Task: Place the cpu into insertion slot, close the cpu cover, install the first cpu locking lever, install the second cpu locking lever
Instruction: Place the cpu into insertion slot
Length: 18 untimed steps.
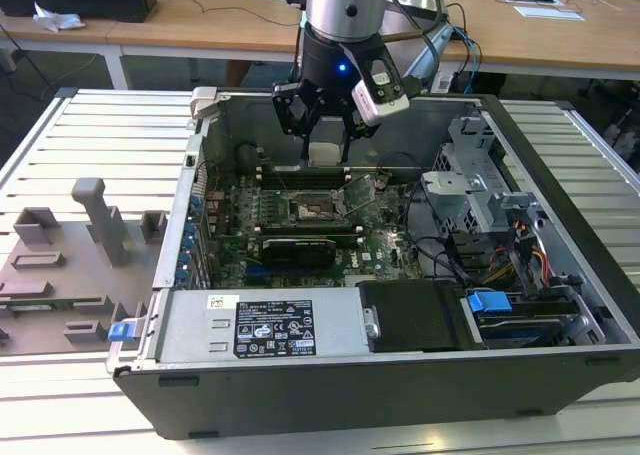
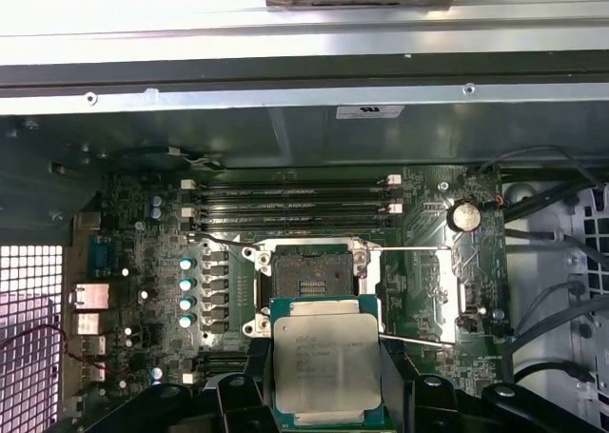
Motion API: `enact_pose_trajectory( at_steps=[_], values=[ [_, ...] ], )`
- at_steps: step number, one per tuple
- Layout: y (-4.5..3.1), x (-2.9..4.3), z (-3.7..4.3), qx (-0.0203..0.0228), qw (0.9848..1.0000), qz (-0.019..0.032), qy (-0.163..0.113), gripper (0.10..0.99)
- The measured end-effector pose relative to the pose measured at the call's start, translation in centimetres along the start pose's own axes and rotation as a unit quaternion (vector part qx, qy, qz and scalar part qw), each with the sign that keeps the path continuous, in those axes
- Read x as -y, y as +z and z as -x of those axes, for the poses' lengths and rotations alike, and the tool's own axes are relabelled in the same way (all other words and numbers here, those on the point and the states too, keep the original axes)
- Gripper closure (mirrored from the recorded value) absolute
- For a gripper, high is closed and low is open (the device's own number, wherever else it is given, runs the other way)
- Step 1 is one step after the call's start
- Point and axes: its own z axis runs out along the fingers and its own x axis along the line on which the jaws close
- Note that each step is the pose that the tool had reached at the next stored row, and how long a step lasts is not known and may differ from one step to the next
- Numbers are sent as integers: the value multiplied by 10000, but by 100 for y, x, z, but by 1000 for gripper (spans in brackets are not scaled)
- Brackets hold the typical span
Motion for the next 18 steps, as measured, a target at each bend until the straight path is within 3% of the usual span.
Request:
enact_pose_trajectory(
  at_steps=[18],
  values=[
    [92, 9, 2, 0, 10000, 0, 0, 545]
  ],
)
